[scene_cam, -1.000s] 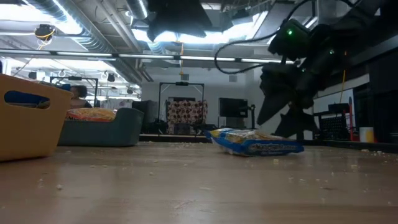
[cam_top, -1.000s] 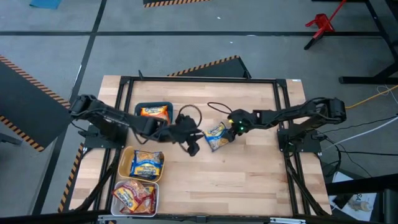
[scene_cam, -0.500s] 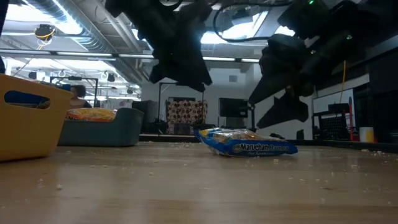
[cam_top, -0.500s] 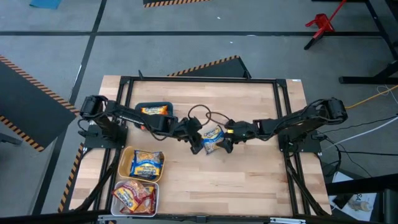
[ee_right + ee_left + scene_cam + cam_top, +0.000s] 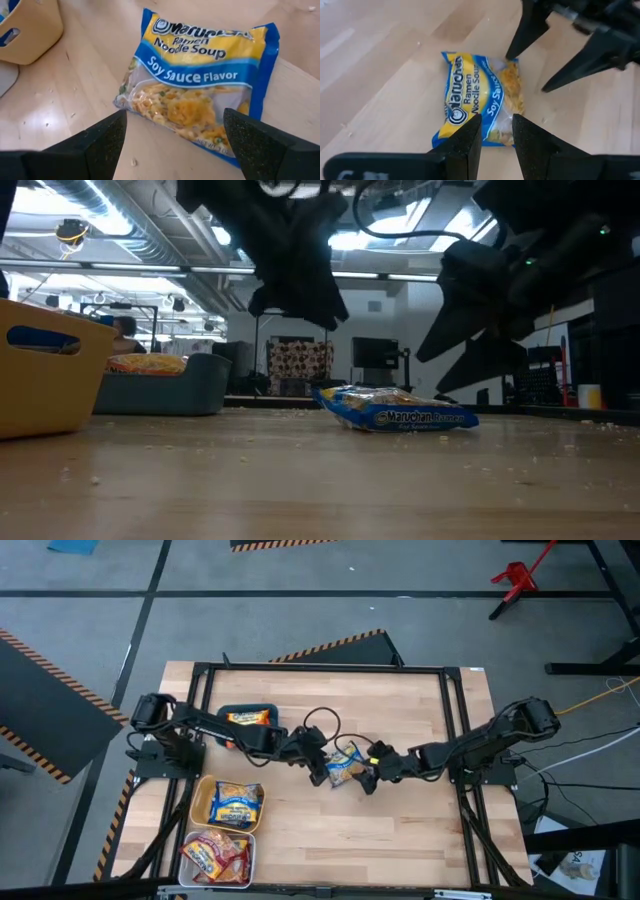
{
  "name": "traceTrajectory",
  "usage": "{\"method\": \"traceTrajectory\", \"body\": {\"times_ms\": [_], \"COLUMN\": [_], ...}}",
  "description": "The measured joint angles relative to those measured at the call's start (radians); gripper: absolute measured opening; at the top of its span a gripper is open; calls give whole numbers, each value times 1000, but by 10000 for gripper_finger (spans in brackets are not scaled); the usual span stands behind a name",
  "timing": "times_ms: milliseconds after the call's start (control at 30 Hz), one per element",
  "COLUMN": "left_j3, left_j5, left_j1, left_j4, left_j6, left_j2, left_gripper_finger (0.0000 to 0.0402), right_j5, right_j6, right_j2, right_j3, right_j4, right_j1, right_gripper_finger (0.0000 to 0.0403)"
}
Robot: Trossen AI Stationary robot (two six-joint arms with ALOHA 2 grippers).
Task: Sort Maruchan noodles
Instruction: Put the blue noodle pack into the yellow bin
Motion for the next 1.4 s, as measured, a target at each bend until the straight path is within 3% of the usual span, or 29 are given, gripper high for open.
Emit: {"method": "traceTrajectory", "body": {"times_ms": [200, 433, 933, 1400], "left_j3": [1, 2, 0, 0], "left_j5": [92, 96, 294, 414], "left_j1": [55, 115, 171, 203], "left_j4": [19, 51, 166, 201], "left_j6": [76, 104, 17, -96], "left_j2": [8, 34, 188, 273], "left_gripper_finger": [125, 178, 273, 283], "right_j5": [19, 7, -25, 21], "right_j6": [2, -4, 25, -92], "right_j2": [0, 16, 168, 208], "right_j3": [0, 1, 2, 3], "right_j4": [-5, -11, 93, 107], "right_j1": [6, 6, 7, 7], "right_gripper_finger": [317, 317, 317, 317]}}
